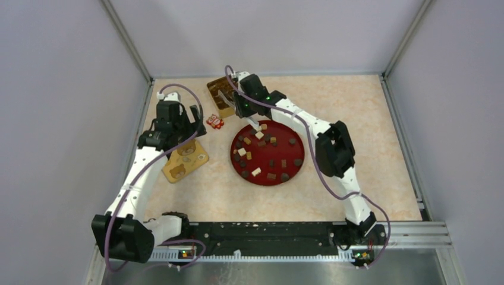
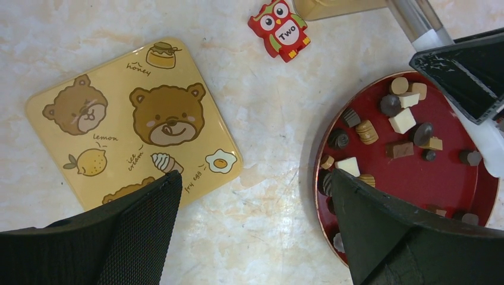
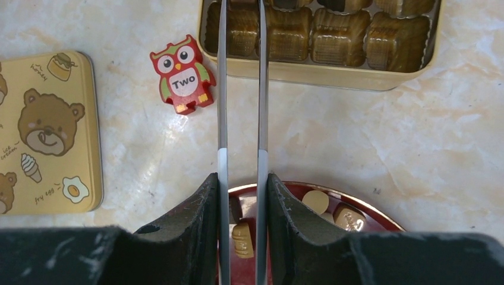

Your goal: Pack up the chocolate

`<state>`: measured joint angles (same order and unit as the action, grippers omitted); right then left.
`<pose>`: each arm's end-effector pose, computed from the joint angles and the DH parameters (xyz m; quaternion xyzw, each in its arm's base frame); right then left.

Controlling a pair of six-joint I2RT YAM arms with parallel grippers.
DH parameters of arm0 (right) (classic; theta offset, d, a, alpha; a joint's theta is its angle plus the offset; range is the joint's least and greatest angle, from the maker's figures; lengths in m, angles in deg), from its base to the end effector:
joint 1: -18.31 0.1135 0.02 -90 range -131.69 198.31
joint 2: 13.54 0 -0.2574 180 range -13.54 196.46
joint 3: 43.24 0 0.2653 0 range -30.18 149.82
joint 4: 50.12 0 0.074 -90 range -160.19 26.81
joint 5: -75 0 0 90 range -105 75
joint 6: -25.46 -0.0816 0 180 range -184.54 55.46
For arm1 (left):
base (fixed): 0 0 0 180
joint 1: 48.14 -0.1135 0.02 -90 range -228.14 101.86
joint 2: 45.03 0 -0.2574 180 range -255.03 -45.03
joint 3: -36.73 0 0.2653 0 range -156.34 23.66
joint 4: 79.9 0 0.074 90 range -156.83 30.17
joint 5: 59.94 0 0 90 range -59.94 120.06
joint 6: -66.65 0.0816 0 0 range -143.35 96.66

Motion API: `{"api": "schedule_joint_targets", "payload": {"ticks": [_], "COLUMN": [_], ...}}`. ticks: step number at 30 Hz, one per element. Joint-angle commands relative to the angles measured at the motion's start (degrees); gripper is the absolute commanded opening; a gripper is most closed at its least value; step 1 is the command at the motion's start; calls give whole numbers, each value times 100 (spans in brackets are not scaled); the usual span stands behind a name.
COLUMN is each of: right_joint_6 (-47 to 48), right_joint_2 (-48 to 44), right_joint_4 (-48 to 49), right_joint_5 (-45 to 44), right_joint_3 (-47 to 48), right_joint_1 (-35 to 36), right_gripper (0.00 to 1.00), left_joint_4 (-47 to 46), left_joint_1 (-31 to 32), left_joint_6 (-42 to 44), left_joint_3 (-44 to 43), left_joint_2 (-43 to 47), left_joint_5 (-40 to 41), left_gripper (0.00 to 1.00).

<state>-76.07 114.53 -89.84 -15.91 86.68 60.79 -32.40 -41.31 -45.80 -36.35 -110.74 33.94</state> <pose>0.4188 0.3818 0.2292 -0.2363 0.8666 0.1932 0.3947 0.2946 -0.0297 0.2820 -0.1373 0.8959 -0.0768 0.4154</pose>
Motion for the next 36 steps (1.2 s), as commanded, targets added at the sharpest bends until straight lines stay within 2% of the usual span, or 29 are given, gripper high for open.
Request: {"api": "schedule_joint_targets", "payload": {"ticks": [1, 13, 16, 20, 24, 36], "right_joint_6": [-124, -226, -227, -220, -202, -187], "right_joint_2": [219, 674, 675, 669, 603, 510], "right_joint_4": [195, 47, 28, -27, -44, -45], "right_joint_5": [214, 264, 269, 263, 241, 205], "right_joint_3": [626, 1057, 1058, 1101, 1103, 1137], "right_joint_1": [94, 103, 104, 103, 103, 112], "right_gripper": [0, 0, 5, 20, 28, 36], "left_joint_4": [-86, -78, -77, -73, -77, -65], "left_joint_1": [3, 3, 3, 3, 3, 3], "left_joint_6": [57, 90, 100, 101, 97, 84], "left_joint_3": [-49, 21, 42, 50, 42, 51], "left_joint_2": [203, 256, 276, 278, 279, 296], "left_joint_5": [85, 146, 162, 157, 156, 139], "left_gripper": [99, 99, 99, 99, 99, 99]}}
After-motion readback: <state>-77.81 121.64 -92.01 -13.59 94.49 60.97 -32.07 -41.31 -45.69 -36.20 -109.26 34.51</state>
